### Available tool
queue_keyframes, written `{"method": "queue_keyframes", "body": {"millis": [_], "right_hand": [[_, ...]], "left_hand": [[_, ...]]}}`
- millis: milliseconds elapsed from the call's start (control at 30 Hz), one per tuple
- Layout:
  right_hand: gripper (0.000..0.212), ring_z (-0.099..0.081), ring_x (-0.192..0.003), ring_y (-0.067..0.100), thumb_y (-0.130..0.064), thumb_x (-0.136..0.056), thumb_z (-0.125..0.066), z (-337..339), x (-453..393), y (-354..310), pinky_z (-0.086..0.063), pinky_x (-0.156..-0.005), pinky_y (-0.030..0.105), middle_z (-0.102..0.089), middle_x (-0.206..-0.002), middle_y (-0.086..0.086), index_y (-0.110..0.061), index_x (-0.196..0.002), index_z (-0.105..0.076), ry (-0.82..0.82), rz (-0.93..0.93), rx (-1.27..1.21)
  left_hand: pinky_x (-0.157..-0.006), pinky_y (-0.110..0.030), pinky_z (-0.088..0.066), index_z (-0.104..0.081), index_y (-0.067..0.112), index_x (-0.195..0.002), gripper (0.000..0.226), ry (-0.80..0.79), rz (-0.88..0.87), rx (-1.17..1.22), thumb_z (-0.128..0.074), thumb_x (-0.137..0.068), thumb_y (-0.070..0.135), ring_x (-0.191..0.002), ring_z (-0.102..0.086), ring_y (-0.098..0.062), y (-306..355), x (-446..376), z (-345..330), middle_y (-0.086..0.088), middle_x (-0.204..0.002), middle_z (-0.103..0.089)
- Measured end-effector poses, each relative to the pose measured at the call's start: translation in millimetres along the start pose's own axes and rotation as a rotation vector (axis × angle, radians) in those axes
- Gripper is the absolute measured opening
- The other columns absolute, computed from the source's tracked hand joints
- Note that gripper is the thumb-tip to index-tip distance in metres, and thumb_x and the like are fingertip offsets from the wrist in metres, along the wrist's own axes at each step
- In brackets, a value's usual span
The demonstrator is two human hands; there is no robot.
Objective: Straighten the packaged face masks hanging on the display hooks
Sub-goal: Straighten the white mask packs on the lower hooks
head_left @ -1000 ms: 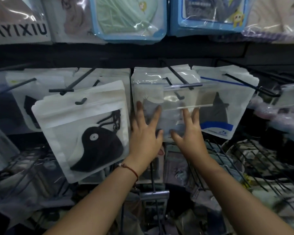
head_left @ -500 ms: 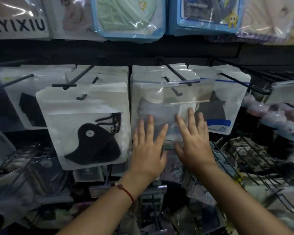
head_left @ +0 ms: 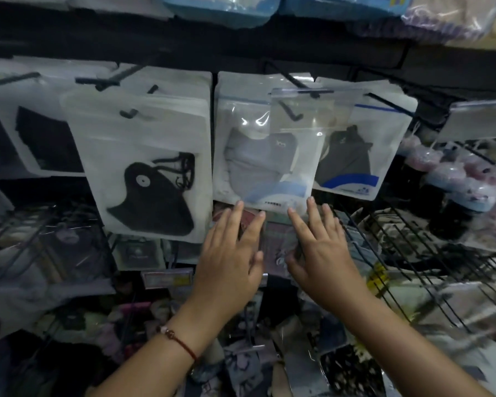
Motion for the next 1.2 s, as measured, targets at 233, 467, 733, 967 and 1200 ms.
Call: {"method": "queue_keyframes", "body": {"millis": [233, 467, 733, 967, 1200], "right_hand": [[0.083, 0.033, -0.14, 0.016, -0.045, -0.096, -0.046, 4.7, 8.2, 7.0, 0.018, -0.115, 0.035, 0.036, -0.153, -0.005, -0.036, -0.153, 0.014, -0.086, 0.022, -0.126], [0.078, 0.024, -0.147, 0.02, -0.059, -0.095, -0.039, 3.4, 26.7, 15.2, 0.013, -0.117, 0.037, 0.028, -0.158, -0.007, -0.039, -0.153, 0.011, -0.135, 0.054, -0.268], [0.076, 0.029, -0.145, 0.017, -0.063, -0.095, -0.034, 2.2, 43.9, -31.0, 0.011, -0.119, 0.038, 0.03, -0.158, -0.007, -0.04, -0.153, 0.009, -0.236, 0.2, -0.364], [0.076, 0.035, -0.142, 0.018, -0.061, -0.097, -0.033, 3.2, 28.4, -100.3, 0.011, -0.12, 0.041, 0.038, -0.153, -0.01, -0.043, -0.151, 0.016, -0.245, 0.324, -0.334], [0.076, 0.041, -0.138, 0.015, -0.058, -0.098, -0.036, 6.3, 2.1, -162.9, 0.013, -0.118, 0.037, 0.046, -0.147, -0.015, -0.045, -0.148, 0.019, -0.194, 0.265, -0.308]], "left_hand": [[-0.119, -0.04, -0.015, -0.033, 0.031, -0.153, 0.059, -0.078, 0.126, -0.128, -0.05, -0.097, 0.042, -0.15, -0.023, -0.028, 20.4, 3.3, 7.2, -0.006, -0.165, -0.021], [-0.117, -0.042, -0.027, -0.035, 0.032, -0.152, 0.057, -0.105, 0.228, -0.226, -0.048, -0.099, 0.049, -0.147, -0.029, -0.026, 25.9, 35.2, 19.4, -0.003, -0.161, -0.029], [-0.121, -0.041, -0.017, -0.022, 0.035, -0.156, 0.062, -0.144, 0.407, -0.259, -0.035, -0.1, 0.057, -0.152, -0.012, -0.023, -12.7, 83.4, 51.1, 0.0, -0.166, -0.01], [-0.122, -0.04, -0.013, -0.018, 0.036, -0.157, 0.063, -0.086, 0.438, -0.267, -0.039, -0.101, 0.055, -0.153, -0.002, -0.022, -60.0, 92.5, 83.0, 0.002, -0.167, 0.001], [-0.123, -0.039, -0.002, 0.0, 0.041, -0.156, 0.067, -0.133, 0.341, -0.255, -0.032, -0.1, 0.058, -0.149, 0.026, -0.014, -120.3, 77.9, 102.0, 0.012, -0.157, 0.039]]}}
Point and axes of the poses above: each hand's wrist, its own x-axis away from the middle knuckle, its own z-axis out of the back of the hand, y = z × x, the point moved 5 cm from there along -x, towards the middle knuckle
